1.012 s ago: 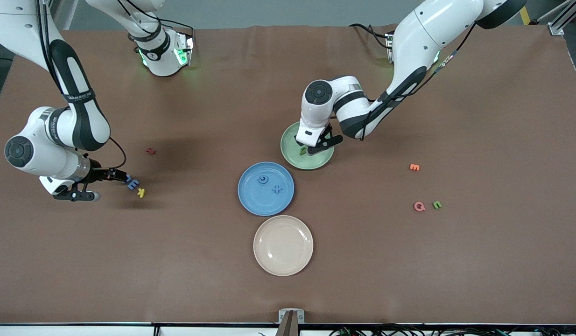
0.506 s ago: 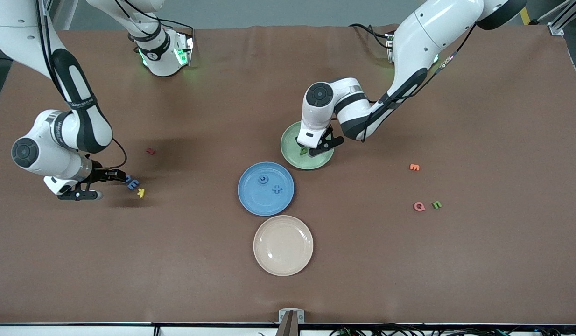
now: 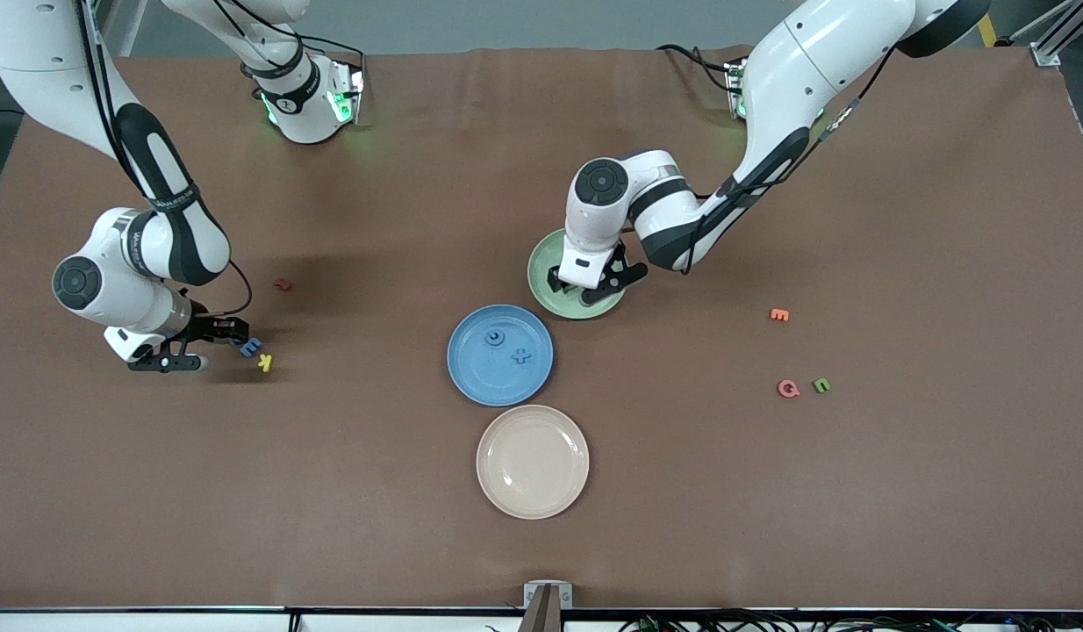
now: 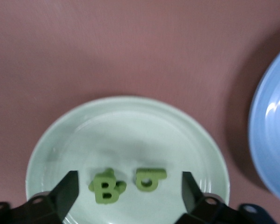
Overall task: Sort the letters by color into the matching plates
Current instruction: 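Grasp the blue d with the right gripper while the left gripper returns, then place the d on the blue plate while the left gripper grasps the u, then place the u on the green plate while the right gripper grasps the E, then carry the blue E toward the blue plate while the left gripper withdraws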
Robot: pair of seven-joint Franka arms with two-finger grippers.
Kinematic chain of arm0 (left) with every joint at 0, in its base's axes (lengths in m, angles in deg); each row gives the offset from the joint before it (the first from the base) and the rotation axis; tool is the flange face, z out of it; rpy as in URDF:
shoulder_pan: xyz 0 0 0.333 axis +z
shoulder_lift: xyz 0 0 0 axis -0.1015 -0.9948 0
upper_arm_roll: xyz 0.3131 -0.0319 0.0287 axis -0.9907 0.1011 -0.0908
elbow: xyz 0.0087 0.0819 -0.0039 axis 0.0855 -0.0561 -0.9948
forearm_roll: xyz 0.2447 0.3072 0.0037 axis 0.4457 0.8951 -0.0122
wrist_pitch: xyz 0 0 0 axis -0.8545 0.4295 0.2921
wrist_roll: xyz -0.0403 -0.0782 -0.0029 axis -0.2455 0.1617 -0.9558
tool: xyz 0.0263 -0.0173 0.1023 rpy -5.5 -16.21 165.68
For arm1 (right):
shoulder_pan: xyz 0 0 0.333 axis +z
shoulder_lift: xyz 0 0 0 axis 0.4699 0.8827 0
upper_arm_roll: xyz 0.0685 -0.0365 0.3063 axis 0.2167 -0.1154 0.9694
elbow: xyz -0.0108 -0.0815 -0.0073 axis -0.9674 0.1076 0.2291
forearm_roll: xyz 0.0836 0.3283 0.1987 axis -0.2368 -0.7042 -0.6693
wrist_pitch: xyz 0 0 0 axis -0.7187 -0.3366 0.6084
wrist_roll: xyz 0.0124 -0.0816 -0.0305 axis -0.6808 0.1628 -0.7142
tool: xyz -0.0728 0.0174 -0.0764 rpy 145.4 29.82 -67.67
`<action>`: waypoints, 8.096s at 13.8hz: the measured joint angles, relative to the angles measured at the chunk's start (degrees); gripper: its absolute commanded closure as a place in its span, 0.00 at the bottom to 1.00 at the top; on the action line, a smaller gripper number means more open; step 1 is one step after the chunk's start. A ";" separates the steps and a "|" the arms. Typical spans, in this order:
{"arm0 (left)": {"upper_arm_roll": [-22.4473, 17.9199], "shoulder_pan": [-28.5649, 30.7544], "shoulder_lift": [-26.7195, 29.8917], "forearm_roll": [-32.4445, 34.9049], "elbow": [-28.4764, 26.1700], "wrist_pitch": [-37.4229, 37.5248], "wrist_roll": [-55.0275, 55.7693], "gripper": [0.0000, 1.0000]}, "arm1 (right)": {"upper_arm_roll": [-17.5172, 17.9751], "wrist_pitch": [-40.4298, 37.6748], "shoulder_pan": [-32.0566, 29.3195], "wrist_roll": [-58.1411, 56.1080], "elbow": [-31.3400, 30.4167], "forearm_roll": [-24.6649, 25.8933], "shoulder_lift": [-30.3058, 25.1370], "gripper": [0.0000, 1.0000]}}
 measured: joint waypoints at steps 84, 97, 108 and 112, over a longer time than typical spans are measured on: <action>16.01 20.48 -0.75 4.71 0.91 10.78 -9.22 1.00 | -0.29 -14.45 5.39 5.58 12.39 -0.67 1.37 0.20; 9.74 9.50 -2.45 4.72 -4.65 -0.02 2.92 1.00 | -0.21 -6.38 3.65 4.09 6.40 -0.66 3.34 0.32; 5.76 5.07 -2.53 4.72 -5.30 -1.44 4.47 0.98 | 0.02 -2.32 3.64 4.09 3.60 -0.60 2.93 0.80; 5.74 5.07 -2.53 4.72 -5.39 -1.44 5.29 0.59 | 0.00 -2.39 3.64 4.09 3.61 -0.60 2.84 0.88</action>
